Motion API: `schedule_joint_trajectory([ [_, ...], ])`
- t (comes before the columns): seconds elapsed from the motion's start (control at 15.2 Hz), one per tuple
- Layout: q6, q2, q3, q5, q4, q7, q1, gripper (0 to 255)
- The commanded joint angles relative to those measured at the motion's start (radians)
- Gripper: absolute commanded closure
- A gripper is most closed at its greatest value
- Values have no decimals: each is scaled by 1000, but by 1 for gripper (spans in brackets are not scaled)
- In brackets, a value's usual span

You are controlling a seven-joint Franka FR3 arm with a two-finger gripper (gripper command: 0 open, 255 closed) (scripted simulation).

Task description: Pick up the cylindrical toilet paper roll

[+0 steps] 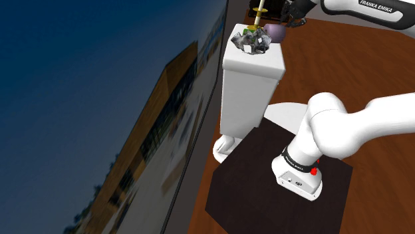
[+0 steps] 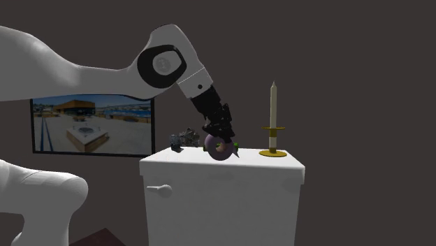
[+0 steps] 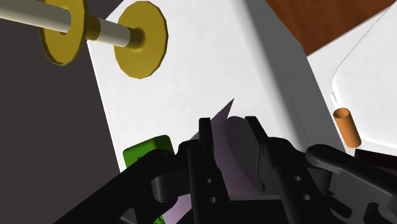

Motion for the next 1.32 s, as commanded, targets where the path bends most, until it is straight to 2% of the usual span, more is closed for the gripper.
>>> schedule_joint_trajectory([
  [0.0,-15,1,-5,0,-6,-1,0,255],
  [0.26,-13,5,-6,4,-4,-3,-1,255],
  [0.66,-72,27,31,44,74,-20,18,255],
  [0.73,-62,21,28,37,57,-16,11,255],
  [0.79,-62,21,28,37,57,-16,11,0],
  [0.92,108,72,213,-110,-125,418,-213,0],
  [1.25,154,69,201,-152,-182,466,-236,0],
])
